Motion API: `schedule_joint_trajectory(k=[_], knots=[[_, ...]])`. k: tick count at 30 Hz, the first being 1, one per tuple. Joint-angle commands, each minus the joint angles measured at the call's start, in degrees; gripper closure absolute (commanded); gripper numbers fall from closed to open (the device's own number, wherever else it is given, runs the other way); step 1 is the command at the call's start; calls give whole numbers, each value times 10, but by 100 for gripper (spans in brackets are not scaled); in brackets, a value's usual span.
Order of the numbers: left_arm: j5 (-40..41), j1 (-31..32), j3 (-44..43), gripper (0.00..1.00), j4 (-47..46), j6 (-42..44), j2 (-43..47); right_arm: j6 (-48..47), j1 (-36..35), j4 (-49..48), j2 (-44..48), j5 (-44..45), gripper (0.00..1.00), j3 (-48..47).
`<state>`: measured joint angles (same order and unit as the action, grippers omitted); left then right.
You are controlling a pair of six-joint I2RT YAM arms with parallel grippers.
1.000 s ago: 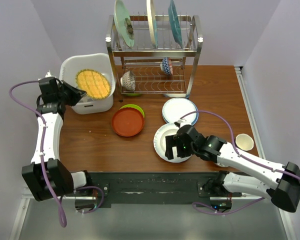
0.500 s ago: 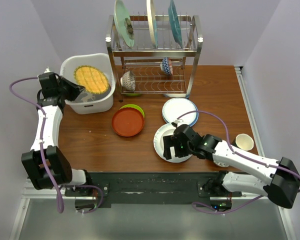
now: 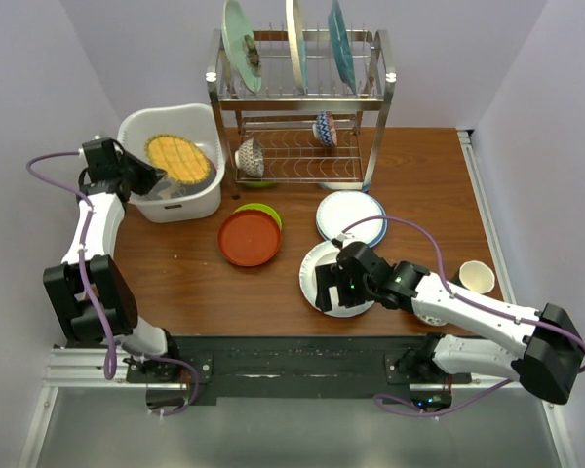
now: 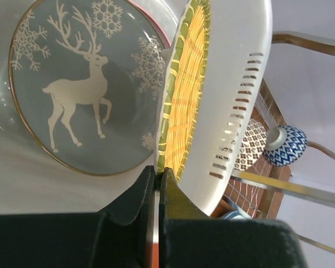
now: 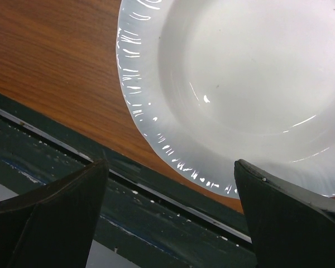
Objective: Place the plates into the plastic bin on the countertop
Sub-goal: Place the plate in the plastic bin.
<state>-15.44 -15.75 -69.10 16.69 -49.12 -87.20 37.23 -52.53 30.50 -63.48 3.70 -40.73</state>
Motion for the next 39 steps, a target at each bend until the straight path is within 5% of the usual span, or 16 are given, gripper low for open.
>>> schedule_joint_trajectory(k=[1,11,18,29,39], knots=[[10,-6,-39,100,-55,-11,-19,-7,1,-16,-3,-4,1,2],[-3,-7,-55,100,-41,3,-73,-8,1,-16,-6,-4,1,3],[-13,-6,-46,74,-39,10,-74,-8,1,-16,-11,-7,1,2],[-8,-9,-45,62,-28,14,-61,-5,1,-11,-8,-14,1,-1],[7,-13,-86,35,14,35,-54,-4,1,-11,-5,-17,1,0]])
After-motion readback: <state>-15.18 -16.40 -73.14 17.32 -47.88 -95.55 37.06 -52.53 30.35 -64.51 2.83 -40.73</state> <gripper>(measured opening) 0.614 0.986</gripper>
